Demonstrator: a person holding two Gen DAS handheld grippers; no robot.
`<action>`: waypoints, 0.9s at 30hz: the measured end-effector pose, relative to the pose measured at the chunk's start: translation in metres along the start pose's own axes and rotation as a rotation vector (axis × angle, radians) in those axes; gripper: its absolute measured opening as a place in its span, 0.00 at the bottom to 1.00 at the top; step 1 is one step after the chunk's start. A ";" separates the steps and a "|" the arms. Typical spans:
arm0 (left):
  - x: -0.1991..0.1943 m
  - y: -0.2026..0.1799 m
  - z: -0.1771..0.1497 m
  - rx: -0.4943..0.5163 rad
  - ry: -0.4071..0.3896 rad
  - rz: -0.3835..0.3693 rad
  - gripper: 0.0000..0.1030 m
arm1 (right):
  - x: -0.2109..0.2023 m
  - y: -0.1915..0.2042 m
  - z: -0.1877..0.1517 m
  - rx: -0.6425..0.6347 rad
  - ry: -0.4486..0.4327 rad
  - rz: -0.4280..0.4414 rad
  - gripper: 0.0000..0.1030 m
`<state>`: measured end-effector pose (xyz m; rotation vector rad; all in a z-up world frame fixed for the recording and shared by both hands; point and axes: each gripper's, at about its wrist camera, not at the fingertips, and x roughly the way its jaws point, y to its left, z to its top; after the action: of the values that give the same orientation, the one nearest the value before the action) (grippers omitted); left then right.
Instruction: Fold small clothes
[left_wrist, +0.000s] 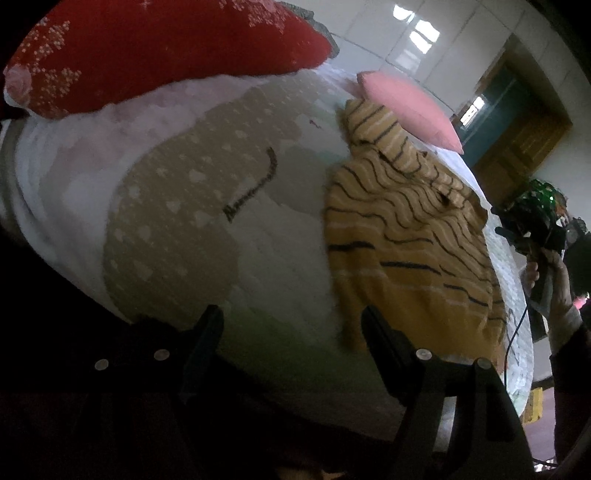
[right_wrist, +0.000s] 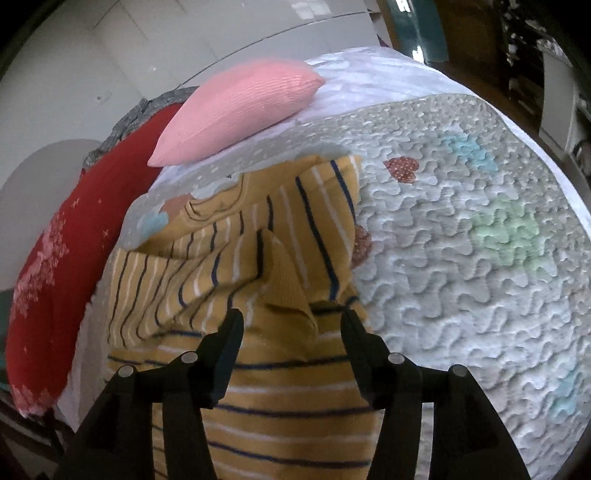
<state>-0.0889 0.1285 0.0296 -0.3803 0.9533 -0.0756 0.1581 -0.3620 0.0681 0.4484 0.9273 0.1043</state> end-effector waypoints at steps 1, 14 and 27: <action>0.001 -0.002 0.000 0.006 0.005 -0.003 0.74 | 0.000 0.002 0.001 -0.013 -0.002 -0.003 0.58; 0.035 -0.063 0.057 0.199 -0.125 -0.055 0.79 | 0.072 0.169 0.039 -0.321 0.055 0.157 0.74; 0.080 -0.062 0.031 0.368 -0.153 0.036 0.86 | 0.183 0.279 0.055 -0.631 0.275 0.113 0.07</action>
<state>-0.0105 0.0611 0.0050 -0.0285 0.7754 -0.1832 0.3406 -0.0771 0.0751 -0.1053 1.0775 0.5552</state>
